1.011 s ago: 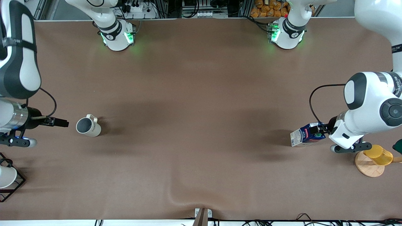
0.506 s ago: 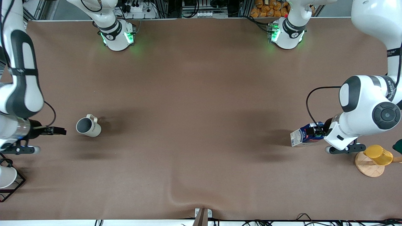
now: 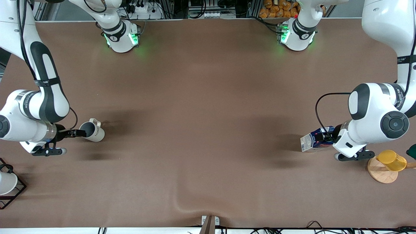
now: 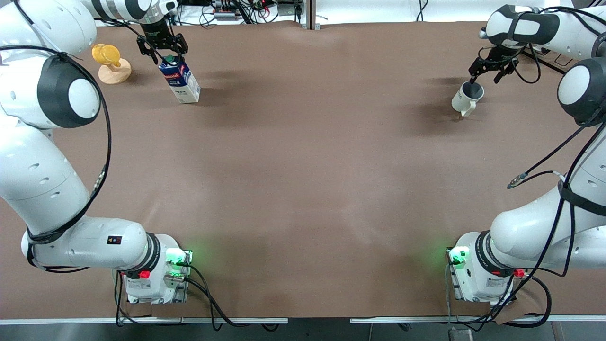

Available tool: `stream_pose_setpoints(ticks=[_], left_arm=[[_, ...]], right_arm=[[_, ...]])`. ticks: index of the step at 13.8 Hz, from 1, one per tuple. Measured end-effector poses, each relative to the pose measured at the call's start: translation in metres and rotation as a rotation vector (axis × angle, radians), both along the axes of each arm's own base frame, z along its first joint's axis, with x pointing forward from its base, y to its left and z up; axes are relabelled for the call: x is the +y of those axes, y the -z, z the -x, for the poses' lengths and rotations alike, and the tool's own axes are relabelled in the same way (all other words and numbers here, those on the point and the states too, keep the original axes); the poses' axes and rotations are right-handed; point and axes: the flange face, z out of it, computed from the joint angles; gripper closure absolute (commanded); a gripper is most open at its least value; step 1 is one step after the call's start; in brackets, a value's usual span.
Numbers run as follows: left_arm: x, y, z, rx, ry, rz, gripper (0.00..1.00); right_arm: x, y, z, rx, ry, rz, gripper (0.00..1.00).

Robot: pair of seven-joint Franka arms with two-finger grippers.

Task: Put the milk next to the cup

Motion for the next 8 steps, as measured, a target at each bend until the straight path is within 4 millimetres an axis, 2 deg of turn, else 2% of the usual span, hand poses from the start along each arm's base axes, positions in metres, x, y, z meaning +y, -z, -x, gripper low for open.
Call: stream_pose_setpoints(ticks=[1,2,3,4,5,8], left_arm=[[0.000,0.000,0.000,0.000,0.000,0.000,0.47],[0.000,0.000,0.000,0.000,0.000,0.000,0.60],[0.000,0.000,0.000,0.000,0.000,0.000,0.67],[-0.001,0.000,0.000,0.000,0.001,0.000,0.68],[-0.002,0.000,0.000,0.000,0.003,0.000,0.68],[-0.004,0.000,0.000,-0.002,0.007,0.001,0.67]], right_arm=[[0.001,0.005,0.004,0.012,-0.009,-0.004,0.06],[0.001,0.008,0.006,0.015,-0.031,-0.009,0.39],[-0.001,0.011,0.008,0.008,-0.050,-0.012,0.64],[-0.002,0.015,0.010,-0.002,-0.063,-0.012,0.91],[-0.002,0.019,0.012,-0.014,-0.070,-0.011,1.00],[0.002,0.024,0.015,-0.019,-0.076,-0.012,1.00]])
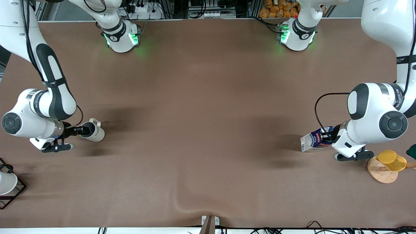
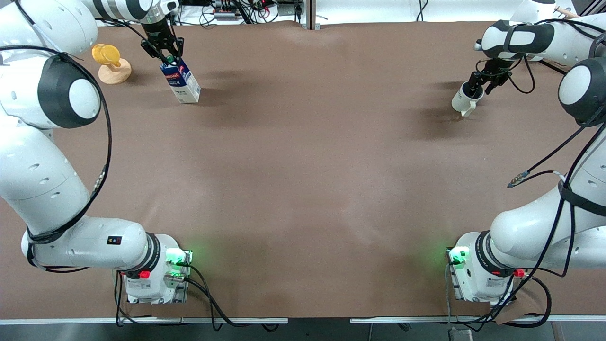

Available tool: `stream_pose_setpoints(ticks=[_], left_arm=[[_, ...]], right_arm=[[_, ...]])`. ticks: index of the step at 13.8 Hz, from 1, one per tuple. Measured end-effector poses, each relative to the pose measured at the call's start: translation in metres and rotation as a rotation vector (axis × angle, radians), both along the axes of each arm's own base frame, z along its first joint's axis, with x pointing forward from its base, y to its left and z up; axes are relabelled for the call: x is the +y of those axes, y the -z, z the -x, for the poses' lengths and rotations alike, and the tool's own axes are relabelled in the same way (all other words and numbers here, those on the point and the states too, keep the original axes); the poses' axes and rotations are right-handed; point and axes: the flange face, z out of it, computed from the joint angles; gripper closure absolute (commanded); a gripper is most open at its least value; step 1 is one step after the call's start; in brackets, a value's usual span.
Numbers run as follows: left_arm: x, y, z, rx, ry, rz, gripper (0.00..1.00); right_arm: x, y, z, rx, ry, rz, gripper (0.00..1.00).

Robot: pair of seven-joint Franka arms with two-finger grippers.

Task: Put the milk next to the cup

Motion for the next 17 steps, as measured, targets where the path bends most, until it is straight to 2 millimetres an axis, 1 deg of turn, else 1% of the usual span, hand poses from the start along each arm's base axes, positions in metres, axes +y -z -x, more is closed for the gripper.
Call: stream_pose_setpoints(ticks=[1,3,6,7,8,9,11,15,17], left_arm=[[0.000,0.000,0.000,0.000,0.000,0.000,0.67],[0.000,-0.002,-0.001,-0.005,0.000,0.000,0.67],[-0.002,-0.011,-0.004,-0.025,0.003,0.003,0.67],[-0.006,-0.015,-0.005,-0.033,0.009,0.005,0.67],[-0.015,-0.019,-0.005,-0.038,0.022,0.008,0.67],[-0.026,-0.023,-0.004,-0.041,0.038,0.010,0.67],[-0.048,-0.033,0.000,-0.038,0.071,0.010,0.67],[-0.079,-0.062,0.008,-0.015,0.115,0.008,0.65],[-0.098,-0.071,0.015,-0.010,0.144,0.008,0.65]], right_arm=[[0.005,-0.004,-0.001,-0.005,-0.001,0.001,1.00],[0.024,-0.017,-0.005,0.001,0.040,0.011,1.00],[0.065,-0.052,-0.015,0.051,0.107,0.032,1.00],[0.080,-0.065,-0.019,0.059,0.127,0.041,1.00],[0.096,-0.077,-0.023,0.070,0.157,0.050,1.00],[0.116,-0.088,-0.025,0.079,0.191,0.055,1.00],[0.168,-0.103,-0.027,0.091,0.271,0.046,1.00],[0.277,-0.109,-0.012,0.098,0.443,0.046,1.00],[0.330,-0.111,-0.004,0.064,0.521,0.036,1.00]])
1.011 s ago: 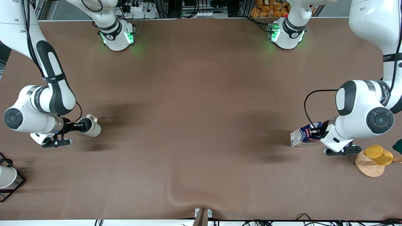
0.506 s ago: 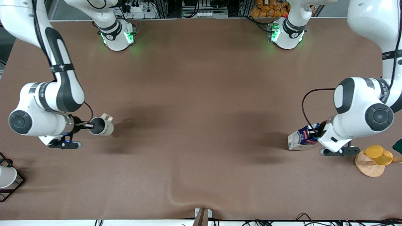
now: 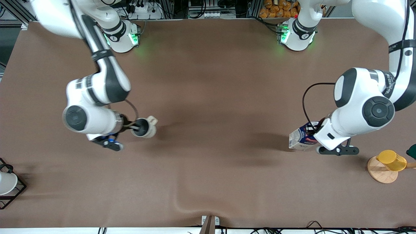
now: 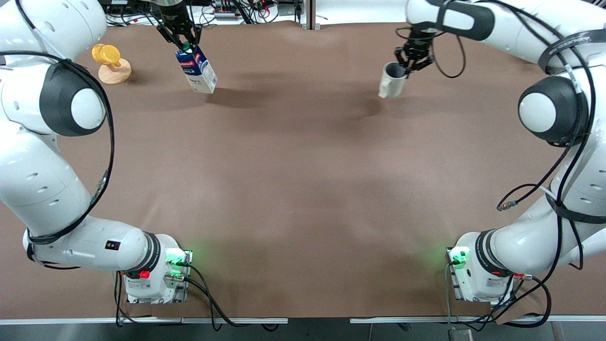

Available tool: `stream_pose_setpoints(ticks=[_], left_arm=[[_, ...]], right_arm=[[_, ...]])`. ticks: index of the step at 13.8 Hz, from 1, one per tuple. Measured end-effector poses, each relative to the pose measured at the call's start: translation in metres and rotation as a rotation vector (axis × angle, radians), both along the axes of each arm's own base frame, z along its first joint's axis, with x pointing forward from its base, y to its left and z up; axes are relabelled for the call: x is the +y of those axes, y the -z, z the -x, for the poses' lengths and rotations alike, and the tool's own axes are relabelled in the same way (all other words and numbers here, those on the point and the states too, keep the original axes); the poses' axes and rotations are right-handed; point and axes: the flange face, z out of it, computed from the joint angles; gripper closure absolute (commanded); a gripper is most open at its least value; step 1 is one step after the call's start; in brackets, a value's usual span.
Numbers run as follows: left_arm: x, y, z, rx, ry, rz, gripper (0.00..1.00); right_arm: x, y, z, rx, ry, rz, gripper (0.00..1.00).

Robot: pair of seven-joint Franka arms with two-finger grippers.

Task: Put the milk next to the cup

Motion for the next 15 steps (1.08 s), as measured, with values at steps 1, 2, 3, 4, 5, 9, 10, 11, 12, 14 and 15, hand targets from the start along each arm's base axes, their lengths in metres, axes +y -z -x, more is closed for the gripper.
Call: stream_pose_setpoints(ticks=[1,2,3,4,5,9,10,11,12,14,15], left_arm=[[-0.011,-0.003,0.004,0.006,0.016,-0.001,0.65],[-0.020,-0.005,0.008,0.015,0.029,-0.004,0.65],[-0.028,-0.006,0.011,0.020,0.033,-0.007,0.65],[-0.033,-0.007,0.014,0.024,0.028,-0.010,0.65],[-0.038,-0.008,0.017,0.032,0.027,-0.013,0.65],[-0.066,-0.008,0.026,0.041,0.057,-0.015,0.65],[-0.071,-0.009,0.028,0.040,0.062,-0.016,0.65],[-0.074,-0.010,0.029,0.037,0.065,-0.015,0.64],[-0.076,-0.012,0.029,0.034,0.067,-0.014,0.64],[-0.077,-0.013,0.028,0.031,0.069,-0.013,0.64],[-0.078,-0.013,0.029,0.030,0.070,-0.013,0.64]], right_arm=[[0.025,0.003,0.005,-0.016,0.037,0.007,1.00],[0.049,0.011,0.011,-0.029,0.071,0.014,1.00],[0.074,0.022,0.018,-0.041,0.102,0.020,1.00],[0.097,0.035,0.025,-0.052,0.132,0.025,1.00],[0.118,0.048,0.032,-0.063,0.159,0.027,1.00],[0.177,0.066,0.043,-0.096,0.208,0.017,1.00],[0.187,0.068,0.043,-0.105,0.231,0.013,1.00],[0.197,0.071,0.046,-0.115,0.245,0.006,1.00],[0.205,0.075,0.048,-0.121,0.251,0.002,0.88],[0.212,0.084,0.052,-0.120,0.249,0.004,0.00],[0.214,0.086,0.053,-0.119,0.248,0.006,0.00]])
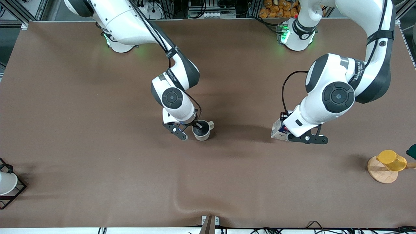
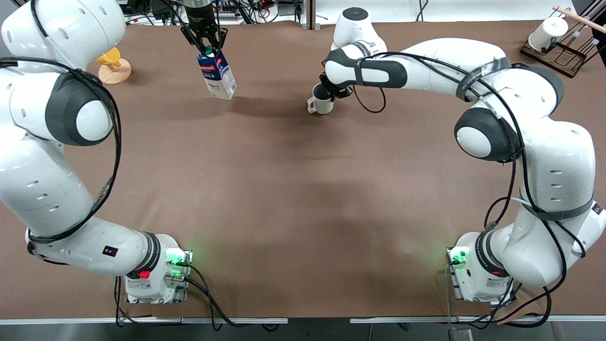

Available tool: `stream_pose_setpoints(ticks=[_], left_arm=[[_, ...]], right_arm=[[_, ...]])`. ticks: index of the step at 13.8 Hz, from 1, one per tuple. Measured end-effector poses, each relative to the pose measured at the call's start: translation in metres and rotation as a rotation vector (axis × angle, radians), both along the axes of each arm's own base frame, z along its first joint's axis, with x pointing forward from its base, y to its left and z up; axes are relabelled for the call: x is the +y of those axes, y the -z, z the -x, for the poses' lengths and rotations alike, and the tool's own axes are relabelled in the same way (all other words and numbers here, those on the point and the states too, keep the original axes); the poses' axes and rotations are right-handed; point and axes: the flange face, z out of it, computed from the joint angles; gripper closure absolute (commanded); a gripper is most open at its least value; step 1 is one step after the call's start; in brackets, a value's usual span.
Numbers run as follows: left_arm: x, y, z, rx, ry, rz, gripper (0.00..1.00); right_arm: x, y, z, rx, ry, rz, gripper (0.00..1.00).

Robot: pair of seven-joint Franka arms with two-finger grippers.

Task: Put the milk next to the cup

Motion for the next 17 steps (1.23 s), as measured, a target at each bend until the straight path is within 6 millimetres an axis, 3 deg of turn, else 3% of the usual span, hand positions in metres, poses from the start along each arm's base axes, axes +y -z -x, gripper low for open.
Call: stream_pose_setpoints(ticks=[2,4,6,9,11,13,17], left_arm=[[-0.002,0.000,0.001,0.000,0.003,0.000,0.63],[-0.005,0.000,0.002,0.003,0.008,-0.001,0.63],[-0.007,0.000,0.003,0.005,0.012,-0.001,0.63],[-0.013,0.002,0.009,0.029,0.021,-0.011,0.62],[-0.027,0.004,0.018,0.052,0.014,-0.026,0.62],[-0.051,0.004,0.029,0.054,0.012,-0.034,0.62],[-0.106,0.000,0.057,0.044,0.026,-0.040,0.60]], right_arm=[[-0.001,-0.003,-0.003,-0.008,0.003,-0.002,0.00],[-0.009,-0.019,-0.017,-0.001,0.018,0.006,0.00],[-0.031,-0.045,-0.034,0.062,0.031,0.038,0.00],[-0.085,-0.097,-0.065,0.124,-0.030,0.048,0.00],[-0.130,-0.131,-0.082,0.119,-0.087,0.029,0.00],[-0.189,-0.161,-0.095,0.115,-0.167,0.021,0.00],[-0.341,-0.197,-0.122,0.061,-0.312,-0.003,0.00]])
